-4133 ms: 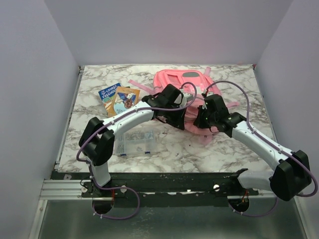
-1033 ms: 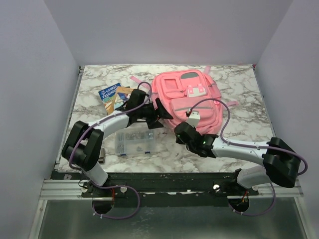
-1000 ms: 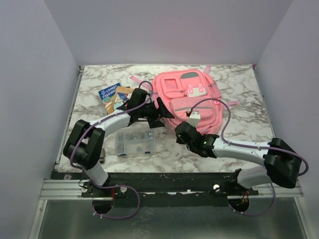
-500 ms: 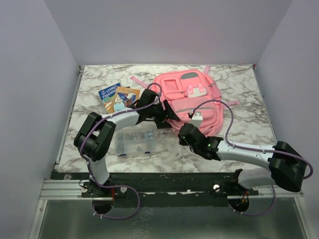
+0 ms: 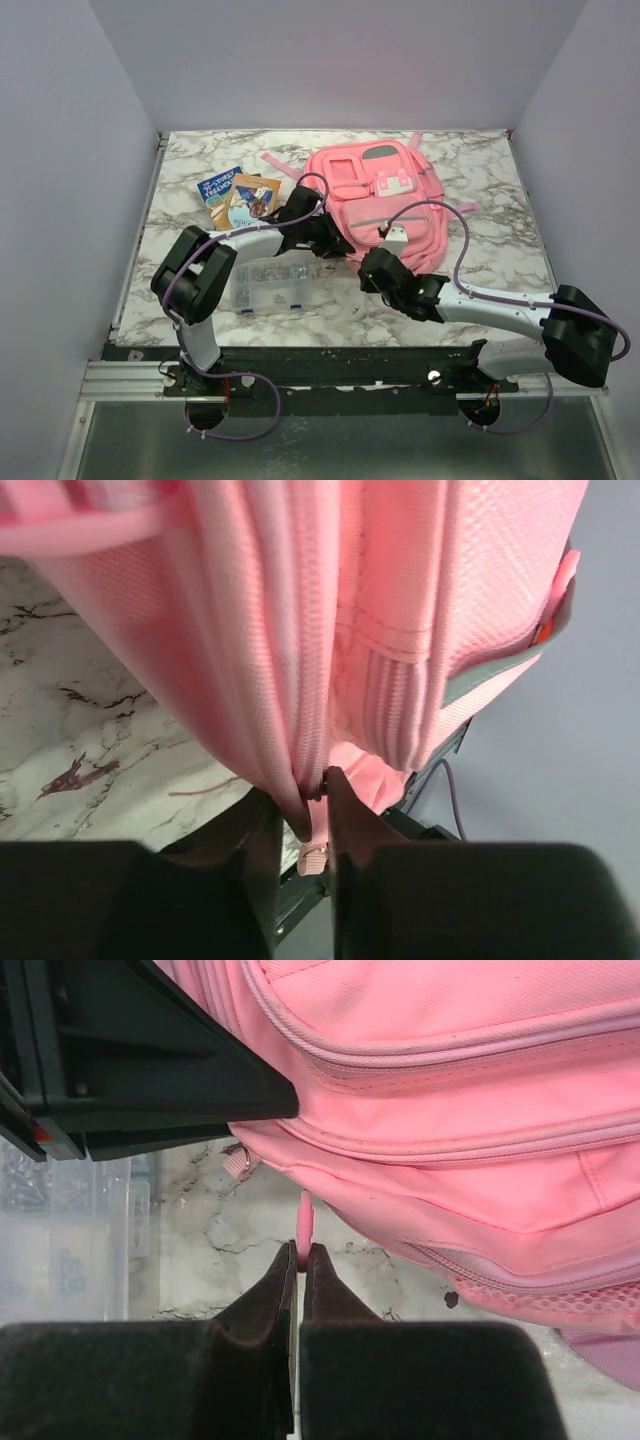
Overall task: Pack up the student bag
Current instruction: Unzip the student bag at the center of the board.
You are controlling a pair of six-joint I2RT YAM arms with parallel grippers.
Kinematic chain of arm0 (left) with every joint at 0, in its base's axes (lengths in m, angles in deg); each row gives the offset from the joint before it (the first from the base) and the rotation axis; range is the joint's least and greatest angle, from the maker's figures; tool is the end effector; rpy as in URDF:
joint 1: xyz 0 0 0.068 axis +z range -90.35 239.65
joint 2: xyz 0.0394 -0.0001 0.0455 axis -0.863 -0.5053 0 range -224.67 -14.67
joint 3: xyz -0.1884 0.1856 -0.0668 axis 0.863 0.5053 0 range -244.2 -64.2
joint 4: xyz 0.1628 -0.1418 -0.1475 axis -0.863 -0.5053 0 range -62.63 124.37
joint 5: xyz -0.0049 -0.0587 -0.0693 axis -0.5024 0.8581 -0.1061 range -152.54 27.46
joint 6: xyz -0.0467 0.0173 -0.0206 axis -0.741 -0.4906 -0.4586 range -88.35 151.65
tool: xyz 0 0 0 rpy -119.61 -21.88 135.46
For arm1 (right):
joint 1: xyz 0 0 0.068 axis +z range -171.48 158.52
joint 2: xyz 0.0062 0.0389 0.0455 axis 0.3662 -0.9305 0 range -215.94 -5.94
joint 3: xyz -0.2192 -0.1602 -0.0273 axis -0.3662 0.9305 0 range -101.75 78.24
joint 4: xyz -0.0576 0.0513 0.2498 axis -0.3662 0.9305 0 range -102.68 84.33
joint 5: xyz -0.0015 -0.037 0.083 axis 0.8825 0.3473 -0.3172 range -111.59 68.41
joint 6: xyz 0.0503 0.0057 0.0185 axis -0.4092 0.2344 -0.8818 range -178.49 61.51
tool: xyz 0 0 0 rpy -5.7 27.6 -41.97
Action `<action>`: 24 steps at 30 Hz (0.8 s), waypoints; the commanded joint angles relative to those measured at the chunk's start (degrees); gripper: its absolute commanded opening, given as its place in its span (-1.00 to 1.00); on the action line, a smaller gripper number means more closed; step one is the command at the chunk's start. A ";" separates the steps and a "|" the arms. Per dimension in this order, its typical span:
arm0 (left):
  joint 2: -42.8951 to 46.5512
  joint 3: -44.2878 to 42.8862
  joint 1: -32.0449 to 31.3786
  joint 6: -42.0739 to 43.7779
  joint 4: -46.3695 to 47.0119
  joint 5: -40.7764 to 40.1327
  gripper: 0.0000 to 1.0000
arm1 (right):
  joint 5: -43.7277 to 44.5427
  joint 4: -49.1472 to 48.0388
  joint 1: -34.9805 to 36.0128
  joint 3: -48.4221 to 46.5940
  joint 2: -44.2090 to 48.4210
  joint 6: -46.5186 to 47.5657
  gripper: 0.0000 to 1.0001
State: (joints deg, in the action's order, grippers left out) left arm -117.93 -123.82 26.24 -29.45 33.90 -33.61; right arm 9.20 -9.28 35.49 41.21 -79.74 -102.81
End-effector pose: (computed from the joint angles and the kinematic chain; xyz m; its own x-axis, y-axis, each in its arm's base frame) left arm 0.3034 -0.2207 0.1715 -0.9565 -0.2869 -0.0521 -0.1357 0.5962 -0.7913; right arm 0.1560 0.2067 0.2011 -0.6057 0.1693 -0.7774 -0.1171 0.9475 0.2976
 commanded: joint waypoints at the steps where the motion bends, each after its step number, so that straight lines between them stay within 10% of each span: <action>1: 3.79 -0.28 0.23 2.20 0.20 -2.89 -0.76 | 0.87 4.19 0.01 -0.41 1.13 0.65 -0.99; 11: 6.43 -0.34 0.71 -0.66 4.75 6.41 -1.00 | -2.70 1.07 0.01 3.65 4.10 1.43 -0.99; 17: 6.35 0.57 0.90 -0.85 5.01 6.65 -0.54 | -2.50 1.90 -0.19 1.63 4.32 0.54 -0.91; 24: 6.23 -0.05 1.31 -0.77 6.18 7.85 -0.57 | -3.19 2.20 -0.96 -0.84 3.08 2.84 -0.80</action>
State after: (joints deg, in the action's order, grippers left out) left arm -114.85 -123.18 27.12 -30.04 35.08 -29.50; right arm 6.77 -8.58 35.12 43.15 -76.06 -101.80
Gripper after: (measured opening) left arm 0.270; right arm 0.095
